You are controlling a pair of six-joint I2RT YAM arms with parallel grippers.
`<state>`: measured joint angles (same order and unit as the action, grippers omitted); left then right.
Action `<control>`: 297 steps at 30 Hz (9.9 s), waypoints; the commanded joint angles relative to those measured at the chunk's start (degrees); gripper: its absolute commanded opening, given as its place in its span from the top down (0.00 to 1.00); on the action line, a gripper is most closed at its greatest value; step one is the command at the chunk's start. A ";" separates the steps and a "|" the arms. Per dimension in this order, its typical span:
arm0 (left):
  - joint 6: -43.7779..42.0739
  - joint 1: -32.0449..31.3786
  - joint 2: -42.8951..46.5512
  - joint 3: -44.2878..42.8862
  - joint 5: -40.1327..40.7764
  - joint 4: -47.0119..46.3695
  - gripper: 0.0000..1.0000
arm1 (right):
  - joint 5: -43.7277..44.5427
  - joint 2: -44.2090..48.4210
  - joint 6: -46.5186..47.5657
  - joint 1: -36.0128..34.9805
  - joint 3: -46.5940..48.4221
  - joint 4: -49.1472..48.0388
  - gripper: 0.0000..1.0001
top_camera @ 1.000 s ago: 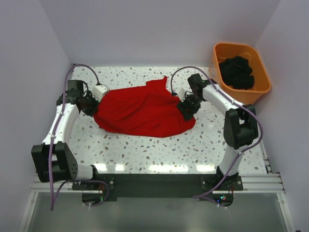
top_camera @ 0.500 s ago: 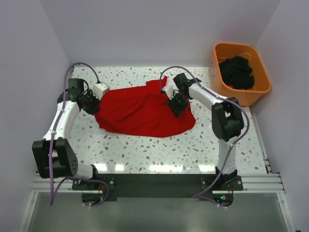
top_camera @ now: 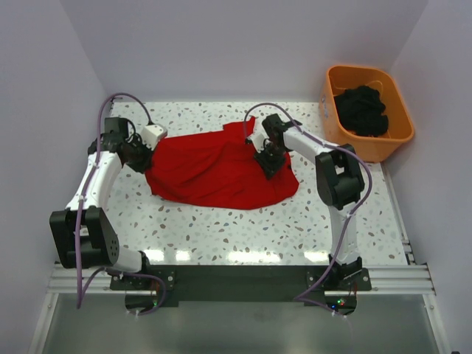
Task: Fold and stack the t-shirts
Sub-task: Flatten the tshirt out, then fold the tshirt
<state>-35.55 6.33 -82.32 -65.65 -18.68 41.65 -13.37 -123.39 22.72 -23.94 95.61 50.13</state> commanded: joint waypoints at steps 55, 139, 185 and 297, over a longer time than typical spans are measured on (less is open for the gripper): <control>19.73 3.25 15.76 -20.86 -2.86 -30.65 1.00 | 3.08 34.51 -6.72 13.13 29.37 -26.04 1.00; 6.90 7.47 -28.94 -22.68 -7.16 -3.51 0.37 | 4.41 -5.62 -4.79 10.23 24.28 3.75 0.57; 30.01 4.05 -49.77 -50.72 -13.84 -23.69 0.64 | 10.38 -3.43 1.45 12.69 19.09 3.22 0.67; -24.48 10.28 4.28 13.36 -9.27 14.69 0.31 | 14.60 42.37 23.68 -14.21 -47.18 -3.10 0.44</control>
<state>-60.55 16.12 -77.32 -50.17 -27.07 57.89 0.69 -81.23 41.36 -39.59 47.77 48.23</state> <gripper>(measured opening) 0.692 0.558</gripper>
